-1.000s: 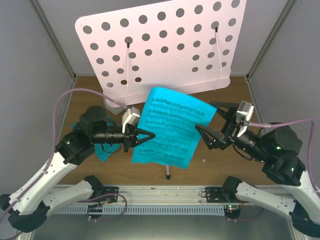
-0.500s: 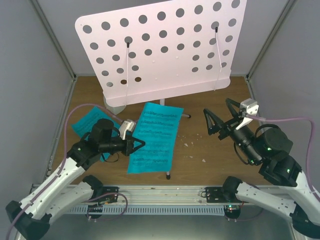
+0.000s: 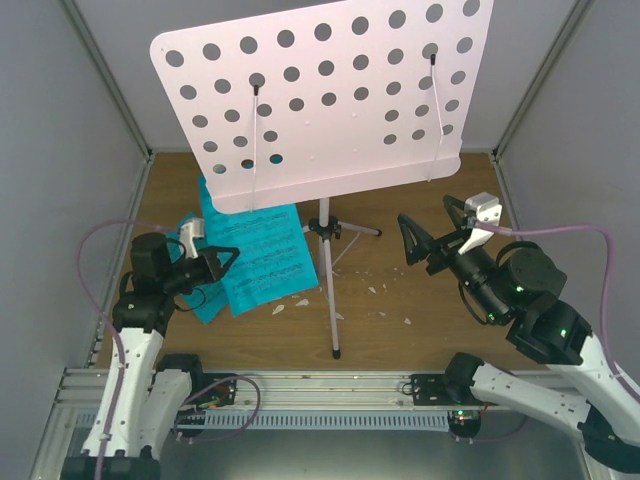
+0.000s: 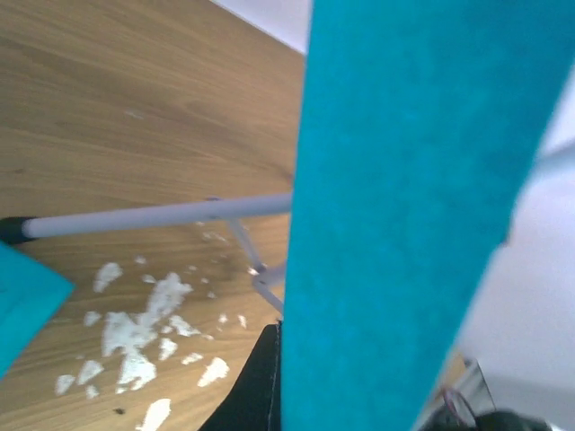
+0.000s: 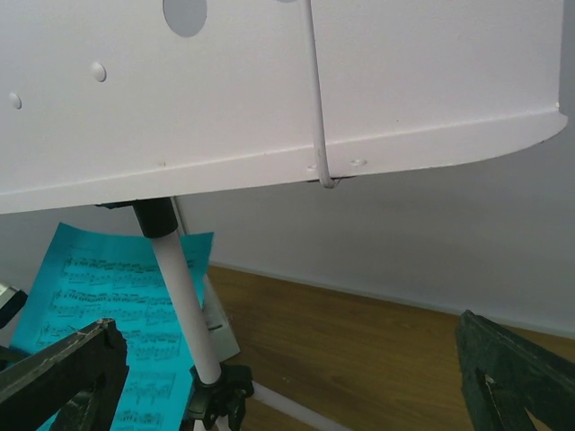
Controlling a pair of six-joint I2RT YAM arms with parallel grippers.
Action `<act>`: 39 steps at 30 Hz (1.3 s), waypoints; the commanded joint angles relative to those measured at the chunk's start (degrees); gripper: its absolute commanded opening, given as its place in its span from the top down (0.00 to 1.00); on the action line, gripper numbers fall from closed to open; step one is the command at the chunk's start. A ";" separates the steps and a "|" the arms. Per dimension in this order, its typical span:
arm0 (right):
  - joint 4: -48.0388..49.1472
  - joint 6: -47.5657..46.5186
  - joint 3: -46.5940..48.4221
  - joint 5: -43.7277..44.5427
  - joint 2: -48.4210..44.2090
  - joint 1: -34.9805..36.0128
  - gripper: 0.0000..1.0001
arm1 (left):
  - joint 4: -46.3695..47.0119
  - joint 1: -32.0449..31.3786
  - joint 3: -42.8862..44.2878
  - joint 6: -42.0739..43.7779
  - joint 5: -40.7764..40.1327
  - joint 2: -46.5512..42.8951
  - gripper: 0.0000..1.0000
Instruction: Pack up the instrument practice props
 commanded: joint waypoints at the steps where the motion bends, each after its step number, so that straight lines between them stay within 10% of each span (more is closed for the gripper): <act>1: 0.53 -0.26 -0.48 1.50 0.02 -0.26 0.00 | 3.42 8.44 -3.84 -3.12 0.89 -2.02 1.00; 17: -0.05 -1.10 -2.19 4.60 -3.05 -0.27 0.01 | 12.60 32.80 -19.28 -6.63 3.66 1.22 0.97; 28: 3.57 -1.23 -5.66 6.77 -7.68 -0.26 0.00 | 9.99 35.39 -15.98 -7.45 3.34 -0.37 0.09; 39: 7.34 -1.29 -8.81 6.49 -12.24 -0.26 0.00 | 2.03 35.03 -2.36 -3.63 -7.28 1.20 0.01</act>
